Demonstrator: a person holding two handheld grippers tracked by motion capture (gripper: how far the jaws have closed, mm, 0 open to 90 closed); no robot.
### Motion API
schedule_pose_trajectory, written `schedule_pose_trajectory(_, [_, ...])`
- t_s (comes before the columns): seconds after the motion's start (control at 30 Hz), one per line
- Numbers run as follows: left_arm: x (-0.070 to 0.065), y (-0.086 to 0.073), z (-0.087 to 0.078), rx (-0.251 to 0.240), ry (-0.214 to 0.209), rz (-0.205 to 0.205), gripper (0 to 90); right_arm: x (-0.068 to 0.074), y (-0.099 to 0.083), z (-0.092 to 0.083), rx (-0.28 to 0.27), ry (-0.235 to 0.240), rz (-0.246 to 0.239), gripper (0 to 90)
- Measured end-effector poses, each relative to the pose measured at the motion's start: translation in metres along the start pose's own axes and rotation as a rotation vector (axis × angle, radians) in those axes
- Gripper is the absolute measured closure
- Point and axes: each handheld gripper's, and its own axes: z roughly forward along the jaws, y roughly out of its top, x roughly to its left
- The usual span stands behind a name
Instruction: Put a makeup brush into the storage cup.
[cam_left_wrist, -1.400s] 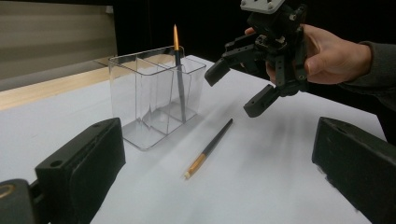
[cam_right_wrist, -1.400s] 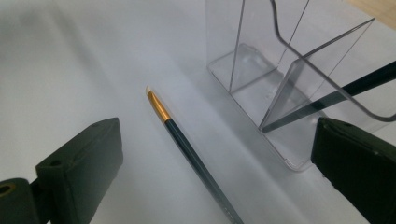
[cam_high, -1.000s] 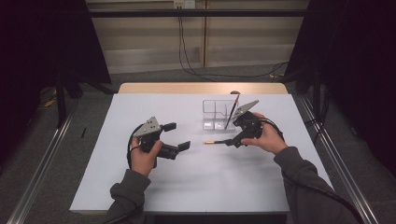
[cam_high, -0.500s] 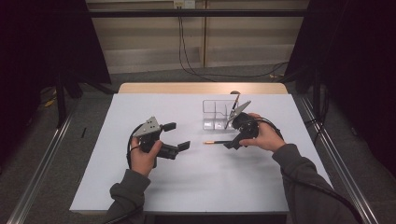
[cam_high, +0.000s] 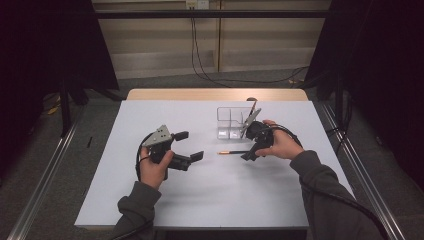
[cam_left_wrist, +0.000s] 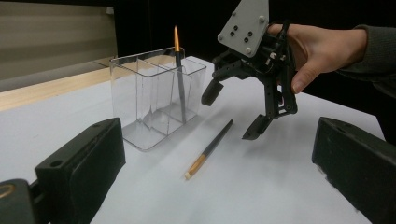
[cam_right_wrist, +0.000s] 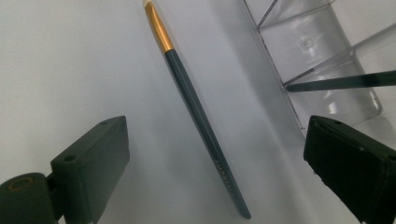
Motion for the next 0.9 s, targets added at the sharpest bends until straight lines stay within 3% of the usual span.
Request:
schedule_pose_trajectory(0.17, [-0.0001, -0.0001, -0.0003, -0.007, 0.007, -0.009, 2.4, -0.0004, 0.0004, 0.0023, 0.001, 0.008, -0.003, 9.3])
schedule_pose_trajectory(0.83, [0.0005, -0.0007, -0.0004, -0.005, 0.007, -0.007, 2.4, -0.0003, 0.0038, 0.0069, -0.003, 0.030, -0.039, 34.8])
schedule_pose_trajectory(0.9, [0.0006, -0.0008, -0.0003, -0.005, 0.006, -0.008, 2.4, 0.0000, 0.0042, 0.0079, -0.004, 0.028, -0.025, 37.7])
